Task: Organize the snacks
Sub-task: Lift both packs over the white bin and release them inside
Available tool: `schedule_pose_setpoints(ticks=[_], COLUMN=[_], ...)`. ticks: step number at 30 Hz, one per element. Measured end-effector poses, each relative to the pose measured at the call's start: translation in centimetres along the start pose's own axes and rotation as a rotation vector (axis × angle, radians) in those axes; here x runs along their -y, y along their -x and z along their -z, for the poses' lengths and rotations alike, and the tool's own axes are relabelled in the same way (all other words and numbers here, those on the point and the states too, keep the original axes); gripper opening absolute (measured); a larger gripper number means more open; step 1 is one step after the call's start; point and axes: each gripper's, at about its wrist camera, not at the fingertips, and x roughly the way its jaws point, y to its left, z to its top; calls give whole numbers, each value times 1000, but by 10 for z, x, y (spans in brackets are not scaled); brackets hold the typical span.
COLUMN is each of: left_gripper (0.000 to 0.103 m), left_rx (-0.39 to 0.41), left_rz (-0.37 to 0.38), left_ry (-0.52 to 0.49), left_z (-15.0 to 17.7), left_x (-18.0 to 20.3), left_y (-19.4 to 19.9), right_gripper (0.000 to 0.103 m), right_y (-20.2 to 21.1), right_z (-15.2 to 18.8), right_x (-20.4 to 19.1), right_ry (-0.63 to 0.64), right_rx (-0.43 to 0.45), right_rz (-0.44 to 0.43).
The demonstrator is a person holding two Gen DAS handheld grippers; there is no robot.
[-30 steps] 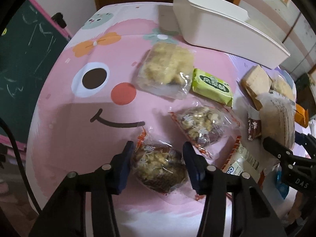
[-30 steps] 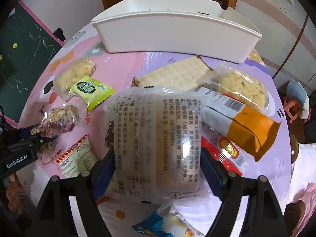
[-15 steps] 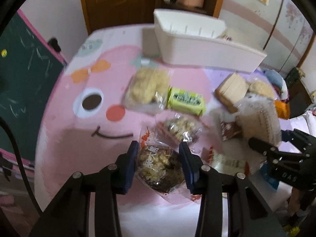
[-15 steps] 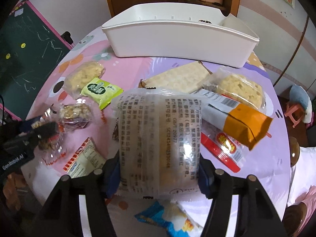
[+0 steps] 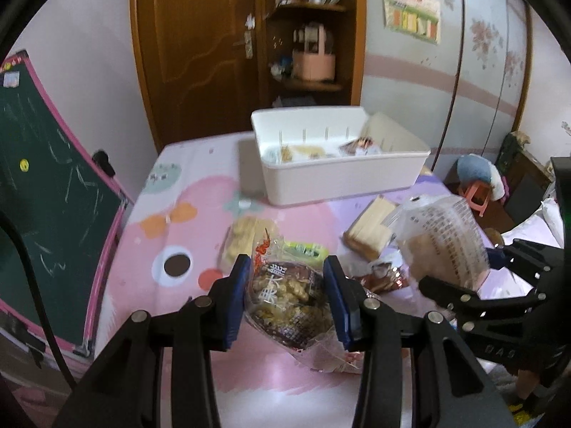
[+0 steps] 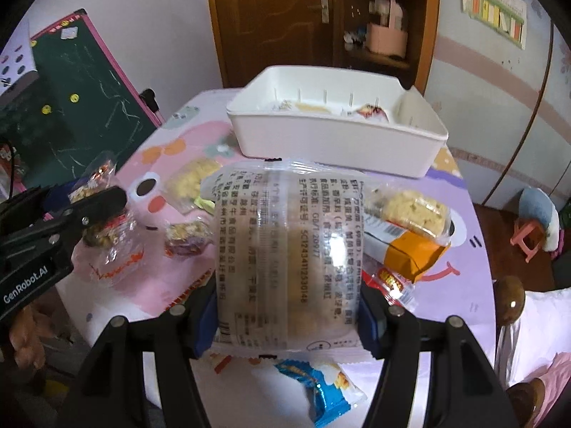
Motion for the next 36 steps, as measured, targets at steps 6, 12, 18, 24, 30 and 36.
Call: schedule_pose_setpoints(ticks=[6, 12, 18, 24, 30, 36], left_gripper=[40, 40, 40, 41, 41, 41], left_rx=[73, 80, 145, 194, 246, 251], left_rz=[12, 23, 13, 12, -15, -46], left_ry=[-36, -40, -53, -69, -100, -118], left_z=[-8, -32, -88, -140, -181, -230], left_x=[10, 7, 5, 11, 22, 31], left_y=[22, 26, 33, 38, 38, 21], right_gripper=[63, 63, 64, 64, 65, 65], right_y=[12, 28, 61, 83, 100, 102], right_z=[0, -18, -62, -99, -137, -181], right_x=[-4, -8, 5, 22, 41, 54], right_ry=[12, 22, 17, -3, -25, 3], right_rx=[21, 52, 173, 259, 345, 376], right_rz=[16, 29, 50, 51, 104, 163])
